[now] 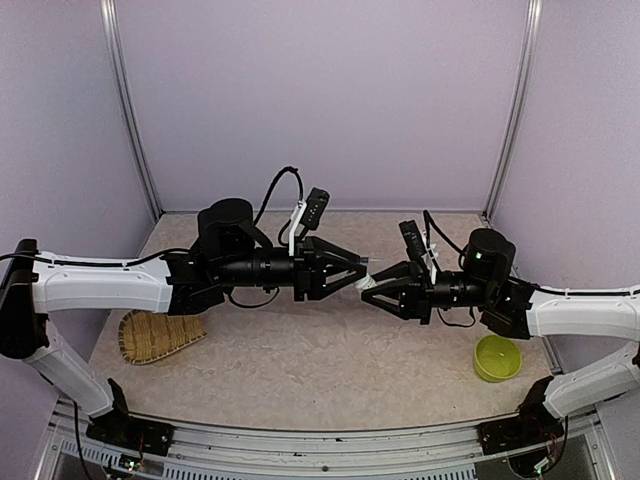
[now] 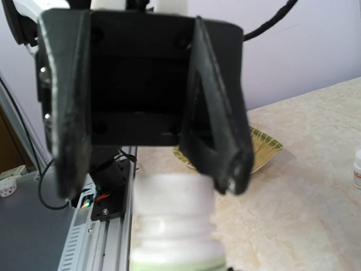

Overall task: Sort the pills into containers
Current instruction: Unscrew the lid of the pill bottle from the pill bottle.

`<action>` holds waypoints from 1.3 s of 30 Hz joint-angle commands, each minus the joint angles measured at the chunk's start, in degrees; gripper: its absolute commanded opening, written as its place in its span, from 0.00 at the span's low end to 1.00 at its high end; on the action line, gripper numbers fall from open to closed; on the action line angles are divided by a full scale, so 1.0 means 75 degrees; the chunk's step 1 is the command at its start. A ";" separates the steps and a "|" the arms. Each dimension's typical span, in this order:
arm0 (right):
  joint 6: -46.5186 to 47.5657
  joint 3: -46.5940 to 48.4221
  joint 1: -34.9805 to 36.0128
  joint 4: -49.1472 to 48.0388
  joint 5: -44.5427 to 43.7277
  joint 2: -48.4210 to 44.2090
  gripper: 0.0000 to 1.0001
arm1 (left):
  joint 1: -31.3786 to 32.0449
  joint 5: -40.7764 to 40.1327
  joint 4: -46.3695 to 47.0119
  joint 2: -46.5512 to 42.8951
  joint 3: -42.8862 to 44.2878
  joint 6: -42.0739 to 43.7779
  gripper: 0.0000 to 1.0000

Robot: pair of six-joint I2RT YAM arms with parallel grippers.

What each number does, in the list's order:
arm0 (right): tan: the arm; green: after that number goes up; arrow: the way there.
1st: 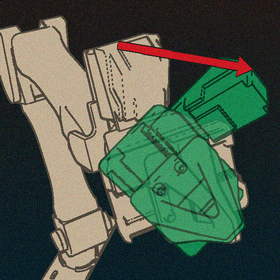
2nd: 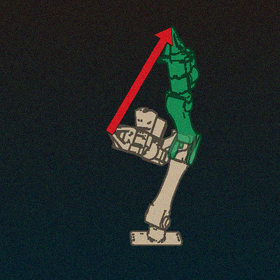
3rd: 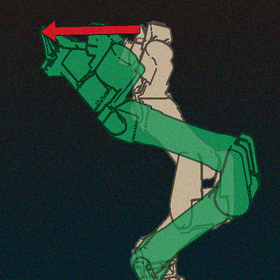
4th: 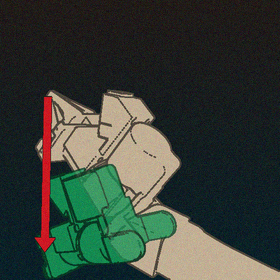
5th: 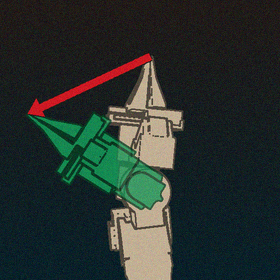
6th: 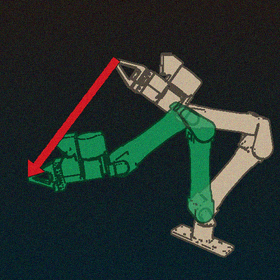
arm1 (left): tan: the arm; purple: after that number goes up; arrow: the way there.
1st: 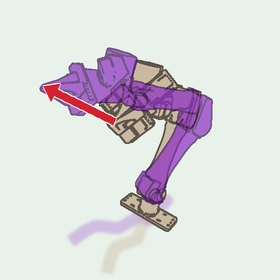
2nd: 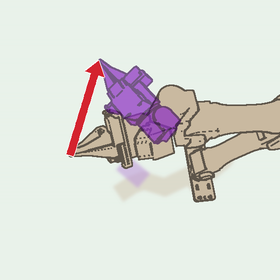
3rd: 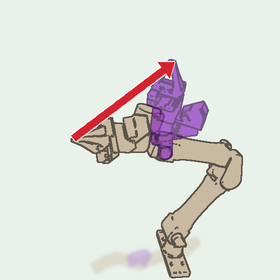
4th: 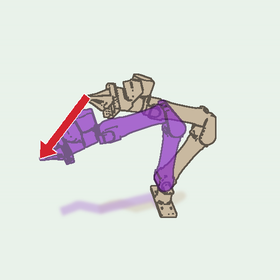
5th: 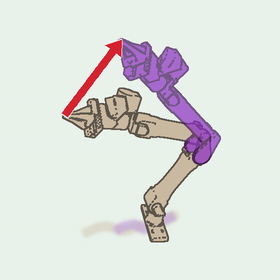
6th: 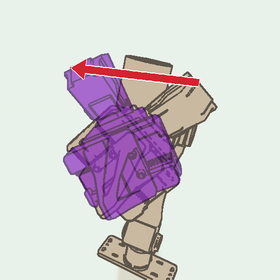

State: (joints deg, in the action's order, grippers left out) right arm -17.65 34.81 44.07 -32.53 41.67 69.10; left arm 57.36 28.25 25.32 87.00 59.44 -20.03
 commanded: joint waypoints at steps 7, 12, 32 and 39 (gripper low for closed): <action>-0.0016 0.0101 -0.0193 0.0071 -0.0480 -0.0141 0.03 | 0.0086 0.0123 0.0212 0.0025 -0.0146 0.0093 0.38; -0.0030 0.0072 -0.0238 0.0073 -0.0536 -0.0200 0.03 | 0.0086 0.0159 0.0211 0.0048 -0.0157 0.0081 0.41; -0.0121 -0.0003 -0.0334 0.0002 -0.0308 -0.0136 0.03 | 0.0086 -0.0245 0.0211 0.0095 -0.0166 0.0012 0.37; -0.0108 -0.0017 -0.0334 0.0014 -0.0288 -0.0140 0.03 | 0.0080 -0.0274 0.0138 0.0143 -0.0109 0.0011 0.20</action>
State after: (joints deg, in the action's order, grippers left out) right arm -17.93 34.76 42.22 -32.40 40.95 68.03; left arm 57.30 24.47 26.13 87.29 58.54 -20.10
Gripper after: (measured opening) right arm 0.281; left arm 0.220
